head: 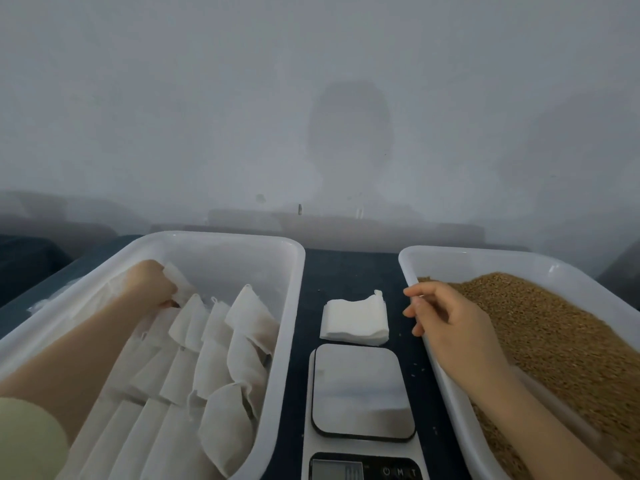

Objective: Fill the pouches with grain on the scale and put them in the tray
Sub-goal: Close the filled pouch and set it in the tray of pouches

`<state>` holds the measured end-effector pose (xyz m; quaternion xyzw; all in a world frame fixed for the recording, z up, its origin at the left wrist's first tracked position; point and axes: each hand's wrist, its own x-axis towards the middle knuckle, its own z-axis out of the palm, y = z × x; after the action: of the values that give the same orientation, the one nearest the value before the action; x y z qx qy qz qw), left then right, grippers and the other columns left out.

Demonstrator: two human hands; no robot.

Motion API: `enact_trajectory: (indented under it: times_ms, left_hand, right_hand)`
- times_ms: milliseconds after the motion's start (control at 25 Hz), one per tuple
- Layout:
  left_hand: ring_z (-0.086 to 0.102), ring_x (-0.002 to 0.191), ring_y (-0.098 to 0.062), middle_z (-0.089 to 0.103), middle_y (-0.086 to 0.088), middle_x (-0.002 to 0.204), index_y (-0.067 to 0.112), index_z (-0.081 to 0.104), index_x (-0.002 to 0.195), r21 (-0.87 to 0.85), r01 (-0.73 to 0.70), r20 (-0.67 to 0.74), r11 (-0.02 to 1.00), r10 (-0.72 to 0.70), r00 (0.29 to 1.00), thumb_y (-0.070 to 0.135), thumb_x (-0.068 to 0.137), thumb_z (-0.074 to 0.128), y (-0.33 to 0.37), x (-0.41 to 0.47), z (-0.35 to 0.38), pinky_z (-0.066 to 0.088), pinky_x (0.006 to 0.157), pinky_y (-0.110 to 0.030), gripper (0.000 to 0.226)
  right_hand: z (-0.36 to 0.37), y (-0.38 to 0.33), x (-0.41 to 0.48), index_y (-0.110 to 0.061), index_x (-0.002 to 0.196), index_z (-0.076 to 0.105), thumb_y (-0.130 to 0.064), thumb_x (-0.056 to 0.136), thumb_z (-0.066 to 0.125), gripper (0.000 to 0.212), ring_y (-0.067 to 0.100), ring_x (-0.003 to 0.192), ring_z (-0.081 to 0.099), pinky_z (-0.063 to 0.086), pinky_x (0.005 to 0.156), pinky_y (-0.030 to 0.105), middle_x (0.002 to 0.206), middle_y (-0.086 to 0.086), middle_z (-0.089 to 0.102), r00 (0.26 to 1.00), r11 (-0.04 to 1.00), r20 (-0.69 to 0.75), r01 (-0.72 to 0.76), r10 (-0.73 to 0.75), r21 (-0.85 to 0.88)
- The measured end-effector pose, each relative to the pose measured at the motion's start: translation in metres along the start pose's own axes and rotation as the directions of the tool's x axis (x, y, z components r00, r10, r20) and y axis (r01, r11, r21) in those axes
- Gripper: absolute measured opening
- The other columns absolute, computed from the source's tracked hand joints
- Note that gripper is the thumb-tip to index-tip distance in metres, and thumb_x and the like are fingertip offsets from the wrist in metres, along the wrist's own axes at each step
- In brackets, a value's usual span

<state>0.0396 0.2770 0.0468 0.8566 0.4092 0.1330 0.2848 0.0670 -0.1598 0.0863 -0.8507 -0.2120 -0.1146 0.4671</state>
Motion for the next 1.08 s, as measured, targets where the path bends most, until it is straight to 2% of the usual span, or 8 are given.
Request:
enact_trajectory:
  times_ms: [240,320,400,520,640,760,880,1080]
  left_hand:
    - [0.056,0.106,-0.039,0.058,-0.023,0.117,0.003,0.040,0.134,0.322,-0.119,-0.102,0.939,0.159,0.982,0.018,0.089,0.064,0.025,-0.018,-0.012,0.047,0.080,-0.047,0.054]
    - [0.050,0.116,-0.036,0.058,-0.018,0.121,0.011,0.044,0.133,0.332,-0.273,-0.185,0.903,0.346,0.920,0.024,0.093,0.058,0.065,-0.041,-0.008,0.044,0.084,-0.046,0.044]
    - [0.051,0.114,-0.034,0.061,-0.013,0.117,0.017,0.055,0.125,0.303,-0.464,-0.185,0.833,0.529,0.828,0.028,0.095,0.054,0.111,-0.075,0.005,0.044,0.085,-0.041,0.032]
    - [0.061,0.092,-0.030,0.067,-0.008,0.098,0.016,0.068,0.100,0.287,-0.695,0.075,0.659,0.708,0.703,0.030,0.096,0.047,0.170,-0.128,0.048,0.040,0.070,-0.031,0.026]
    - [0.058,0.080,-0.024,0.065,-0.005,0.090,0.010,0.064,0.101,0.427,-0.803,0.459,0.416,0.665,0.589,0.037,0.097,0.049,0.200,-0.168,0.101,0.037,0.070,-0.031,0.031]
    - [0.050,0.074,-0.021,0.050,-0.002,0.082,0.006,0.058,0.107,0.506,-0.803,0.634,0.315,0.495,0.594,0.025,0.094,0.058,0.198,-0.173,0.137,0.038,0.069,-0.032,0.023]
    - [0.052,0.080,-0.025,0.053,-0.007,0.096,0.003,0.058,0.112,0.532,-0.787,0.674,0.312,0.408,0.616,0.009,0.091,0.057,0.195,-0.168,0.146,0.041,0.070,-0.033,0.021]
    - [0.041,0.055,-0.014,0.044,-0.001,0.067,0.008,0.055,0.085,0.456,-0.766,0.561,0.453,0.522,0.642,0.007,0.093,0.046,0.192,-0.161,0.140,0.040,0.063,-0.030,0.012]
  right_hand:
    - [-0.002,0.000,0.001,-0.035,0.093,0.058,-0.017,0.094,0.051,0.019,-0.002,0.064,0.061,0.045,0.055,0.013,0.075,-0.015,0.065,0.999,1.000,-0.028,-0.025,0.025,0.003]
    - [-0.002,0.002,0.002,-0.032,0.095,0.059,-0.016,0.095,0.049,0.019,0.000,0.064,0.061,0.042,0.058,0.013,0.076,-0.014,0.065,0.998,0.999,-0.050,-0.047,0.047,-0.004]
    - [-0.002,0.003,0.003,-0.029,0.097,0.060,-0.014,0.096,0.048,0.019,0.004,0.065,0.061,0.043,0.060,0.016,0.077,-0.013,0.065,0.995,0.998,-0.068,-0.068,0.068,-0.005]
    - [-0.002,0.004,0.003,-0.027,0.097,0.060,-0.012,0.096,0.047,0.019,0.005,0.068,0.060,0.045,0.061,0.018,0.078,-0.014,0.064,0.994,0.997,-0.073,-0.079,0.078,-0.014]
    - [-0.002,0.004,0.003,-0.027,0.097,0.059,-0.011,0.095,0.048,0.019,0.006,0.070,0.061,0.048,0.066,0.022,0.077,-0.016,0.063,0.994,0.996,-0.062,-0.090,0.090,-0.003]
    - [-0.002,0.004,0.002,-0.025,0.098,0.059,-0.010,0.095,0.047,0.020,0.007,0.073,0.062,0.049,0.070,0.024,0.079,-0.015,0.063,0.994,0.995,-0.045,-0.095,0.096,0.019]
    - [-0.003,0.006,0.003,-0.025,0.098,0.060,-0.010,0.094,0.048,0.020,0.008,0.073,0.061,0.046,0.066,0.020,0.080,-0.014,0.064,0.994,0.995,-0.050,-0.094,0.096,0.040]
    - [-0.002,0.004,0.005,-0.025,0.098,0.060,-0.013,0.094,0.049,0.017,0.007,0.073,0.061,0.045,0.065,0.019,0.082,-0.013,0.064,0.994,0.994,-0.054,-0.088,0.092,0.067]
